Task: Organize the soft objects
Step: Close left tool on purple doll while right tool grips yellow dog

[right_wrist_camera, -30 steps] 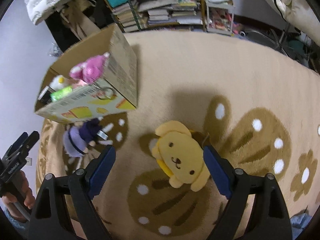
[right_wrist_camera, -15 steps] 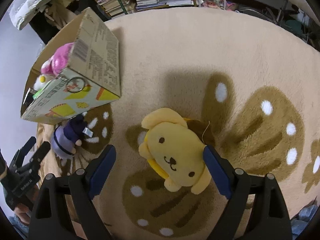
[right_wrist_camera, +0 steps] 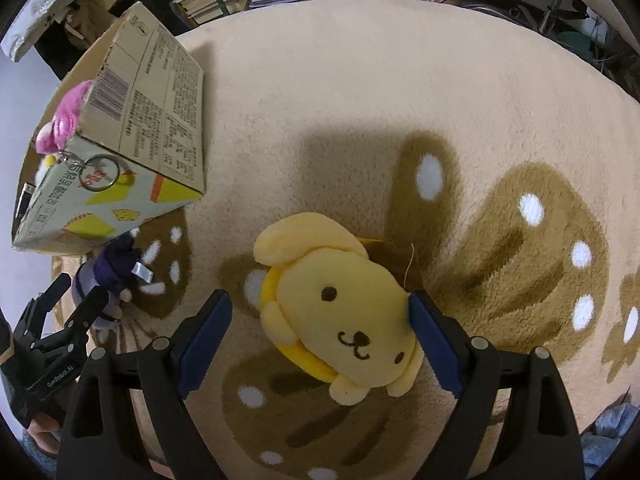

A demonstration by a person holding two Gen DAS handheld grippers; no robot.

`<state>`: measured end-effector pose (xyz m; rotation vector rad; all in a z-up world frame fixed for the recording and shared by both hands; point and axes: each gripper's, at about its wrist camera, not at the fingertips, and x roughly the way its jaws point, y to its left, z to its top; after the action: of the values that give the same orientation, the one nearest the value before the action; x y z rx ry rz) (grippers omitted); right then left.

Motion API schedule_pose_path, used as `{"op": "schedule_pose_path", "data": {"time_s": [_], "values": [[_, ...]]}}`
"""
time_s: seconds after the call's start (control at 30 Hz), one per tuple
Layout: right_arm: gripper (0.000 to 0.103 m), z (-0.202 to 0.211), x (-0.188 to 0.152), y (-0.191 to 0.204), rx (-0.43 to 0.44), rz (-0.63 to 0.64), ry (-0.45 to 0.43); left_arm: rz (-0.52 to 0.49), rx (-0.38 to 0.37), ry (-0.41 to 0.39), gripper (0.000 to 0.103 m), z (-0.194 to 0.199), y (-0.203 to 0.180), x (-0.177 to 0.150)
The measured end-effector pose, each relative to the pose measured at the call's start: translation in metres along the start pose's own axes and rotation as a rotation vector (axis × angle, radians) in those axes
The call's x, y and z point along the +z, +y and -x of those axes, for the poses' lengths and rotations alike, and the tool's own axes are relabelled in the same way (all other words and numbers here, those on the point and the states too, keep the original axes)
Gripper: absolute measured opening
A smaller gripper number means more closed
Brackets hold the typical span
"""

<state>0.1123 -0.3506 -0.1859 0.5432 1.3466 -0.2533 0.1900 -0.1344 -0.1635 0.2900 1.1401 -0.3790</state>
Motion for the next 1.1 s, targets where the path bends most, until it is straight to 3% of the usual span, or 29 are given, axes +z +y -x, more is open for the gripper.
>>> {"op": "schedule_pose_path", "data": {"time_s": [0.53, 0.67, 0.83, 0.97, 1.1], "values": [[0.095, -0.021, 0.008, -0.006, -0.070, -0.004, 0.021, -0.027, 0.023, 0.069, 0.101, -0.034, -0.023, 0.009], [0.090, -0.021, 0.007, -0.001, -0.074, 0.002, 0.016, -0.033, 0.034, 0.081, 0.099, -0.041, -0.026, 0.011], [0.073, -0.014, 0.006, -0.009, -0.067, -0.045, -0.004, -0.026, 0.032, 0.078, 0.088, -0.041, -0.025, 0.011], [0.069, -0.014, 0.006, -0.011, -0.062, -0.047, -0.010, -0.041, 0.056, 0.082, 0.073, -0.037, -0.028, 0.004], [0.063, -0.006, 0.005, -0.015, -0.061, -0.046, -0.031, -0.027, 0.053, 0.071, 0.066, -0.034, -0.026, 0.001]]}}
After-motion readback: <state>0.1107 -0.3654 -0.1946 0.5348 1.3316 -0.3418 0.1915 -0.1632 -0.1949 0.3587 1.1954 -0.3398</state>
